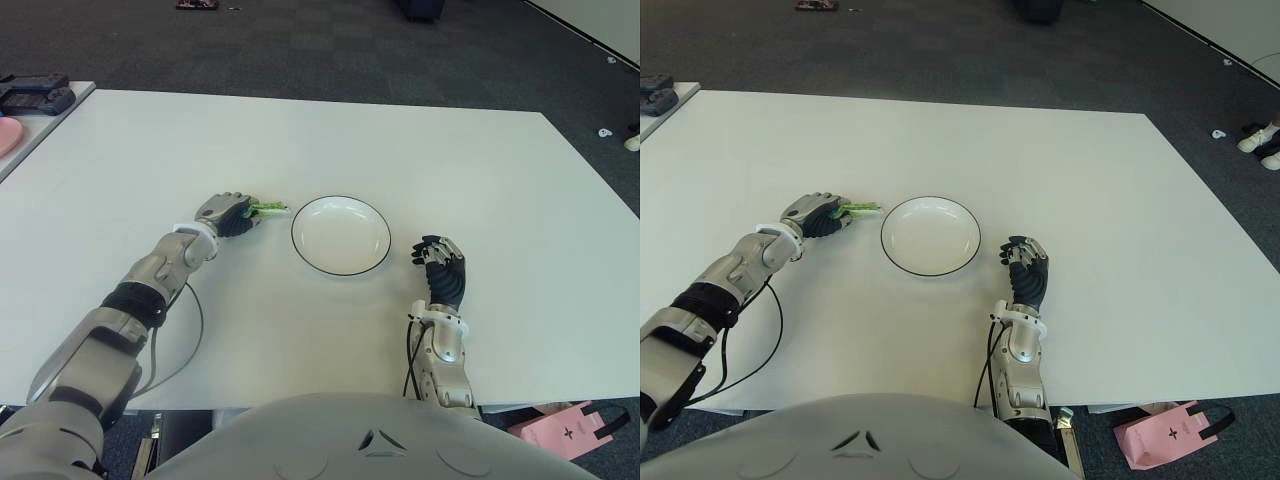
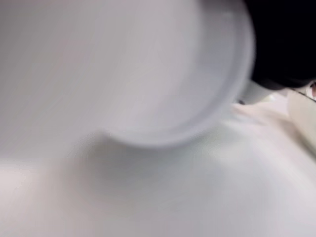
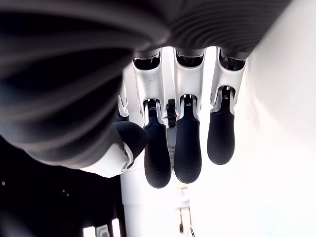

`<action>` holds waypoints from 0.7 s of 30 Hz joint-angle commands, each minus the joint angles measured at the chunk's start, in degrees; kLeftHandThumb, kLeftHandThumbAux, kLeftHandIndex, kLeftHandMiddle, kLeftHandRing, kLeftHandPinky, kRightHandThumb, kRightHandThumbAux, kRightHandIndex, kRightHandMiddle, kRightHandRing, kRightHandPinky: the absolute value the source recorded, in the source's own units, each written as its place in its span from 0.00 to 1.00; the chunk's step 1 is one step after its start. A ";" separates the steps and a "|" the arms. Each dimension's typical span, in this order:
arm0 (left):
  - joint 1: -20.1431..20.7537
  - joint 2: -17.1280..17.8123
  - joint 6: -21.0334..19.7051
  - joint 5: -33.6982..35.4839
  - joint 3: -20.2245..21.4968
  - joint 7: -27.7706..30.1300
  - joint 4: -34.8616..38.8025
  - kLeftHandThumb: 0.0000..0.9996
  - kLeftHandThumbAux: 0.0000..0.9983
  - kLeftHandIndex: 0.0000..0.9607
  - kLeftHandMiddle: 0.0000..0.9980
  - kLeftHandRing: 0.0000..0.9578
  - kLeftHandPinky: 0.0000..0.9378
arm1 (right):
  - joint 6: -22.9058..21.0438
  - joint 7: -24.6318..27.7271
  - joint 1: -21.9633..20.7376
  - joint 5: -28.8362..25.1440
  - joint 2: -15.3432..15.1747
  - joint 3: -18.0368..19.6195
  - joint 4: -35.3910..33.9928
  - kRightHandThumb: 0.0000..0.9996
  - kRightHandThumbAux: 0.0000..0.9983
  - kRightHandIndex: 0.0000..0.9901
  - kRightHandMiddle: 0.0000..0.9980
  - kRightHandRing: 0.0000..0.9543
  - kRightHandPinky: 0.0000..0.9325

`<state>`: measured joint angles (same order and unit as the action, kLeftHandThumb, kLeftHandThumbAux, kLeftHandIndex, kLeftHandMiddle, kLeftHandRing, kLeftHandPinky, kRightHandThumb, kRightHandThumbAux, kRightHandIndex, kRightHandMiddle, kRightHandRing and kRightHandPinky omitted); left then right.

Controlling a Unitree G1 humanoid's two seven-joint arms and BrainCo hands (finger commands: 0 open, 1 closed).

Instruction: Put the toothpaste on the table into the plate.

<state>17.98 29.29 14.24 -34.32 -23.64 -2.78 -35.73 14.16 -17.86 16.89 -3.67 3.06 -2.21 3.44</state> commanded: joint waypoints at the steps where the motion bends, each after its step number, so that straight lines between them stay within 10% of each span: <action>1: -2.48 -2.62 0.79 2.08 1.00 -0.23 1.22 0.75 0.70 0.46 0.89 0.92 0.90 | -3.58 0.33 3.46 -1.18 3.95 0.10 3.56 0.71 0.72 0.44 0.56 0.56 0.57; 21: -4.92 -6.96 0.09 8.46 9.37 -0.05 16.30 0.75 0.70 0.46 0.90 0.92 0.90 | -5.03 -1.15 2.34 -1.09 4.66 -0.26 4.21 0.71 0.73 0.44 0.56 0.57 0.58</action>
<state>13.74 23.16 14.25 -26.87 -15.43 -2.32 -20.76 14.49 -18.69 16.75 -3.63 3.07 -2.49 3.52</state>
